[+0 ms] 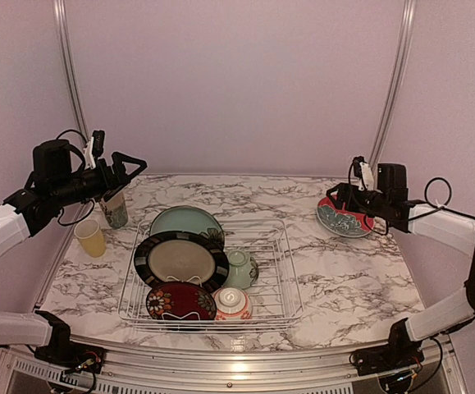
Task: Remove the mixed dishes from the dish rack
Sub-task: Grab the plate from the dish rack.
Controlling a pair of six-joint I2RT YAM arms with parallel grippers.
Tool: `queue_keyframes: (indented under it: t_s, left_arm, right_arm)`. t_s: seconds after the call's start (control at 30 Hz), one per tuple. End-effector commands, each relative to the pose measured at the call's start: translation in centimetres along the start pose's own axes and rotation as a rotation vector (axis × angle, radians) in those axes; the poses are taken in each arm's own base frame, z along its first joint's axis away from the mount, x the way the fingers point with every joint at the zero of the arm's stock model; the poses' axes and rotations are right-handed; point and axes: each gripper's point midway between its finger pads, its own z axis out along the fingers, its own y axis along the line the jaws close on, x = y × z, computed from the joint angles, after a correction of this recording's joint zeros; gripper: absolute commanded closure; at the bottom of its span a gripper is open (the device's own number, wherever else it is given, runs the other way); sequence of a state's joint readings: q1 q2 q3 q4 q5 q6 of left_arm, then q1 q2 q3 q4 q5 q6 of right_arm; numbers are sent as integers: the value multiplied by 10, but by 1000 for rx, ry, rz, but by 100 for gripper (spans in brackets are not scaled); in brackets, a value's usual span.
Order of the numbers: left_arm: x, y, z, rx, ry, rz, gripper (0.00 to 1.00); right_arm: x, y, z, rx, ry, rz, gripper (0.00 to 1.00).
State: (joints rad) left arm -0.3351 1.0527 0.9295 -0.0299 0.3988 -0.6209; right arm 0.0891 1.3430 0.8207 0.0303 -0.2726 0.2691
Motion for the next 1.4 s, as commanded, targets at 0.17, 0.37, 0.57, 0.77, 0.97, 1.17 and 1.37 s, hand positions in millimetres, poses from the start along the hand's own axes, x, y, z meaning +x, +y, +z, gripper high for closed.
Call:
queue_keyframes:
  t_s: [0.17, 0.37, 0.57, 0.77, 0.97, 1.17, 1.37]
  left_arm:
    - [3, 3, 3, -8, 4, 4, 1]
    - [4, 2, 6, -4, 7, 2, 1]
    - [4, 1, 7, -1, 8, 0, 1]
    - [4, 1, 6, -7, 10, 2, 1]
    - [4, 2, 4, -16, 10, 10, 1]
    - [4, 2, 6, -16, 13, 11, 1]
    - [2, -1, 7, -12, 13, 15, 1]
  right_arm:
    - [18, 147, -10, -257, 70, -467, 21]
    - [71, 234, -27, -437, 174, -733, 22]
    - [113, 319, -52, -734, 233, -807, 24]
    - [139, 360, -54, -879, 280, -802, 30]
    - [155, 374, -50, -923, 313, -817, 37]
    - [166, 381, -43, -939, 336, -817, 51]
    - [174, 382, -32, -928, 351, -826, 54]
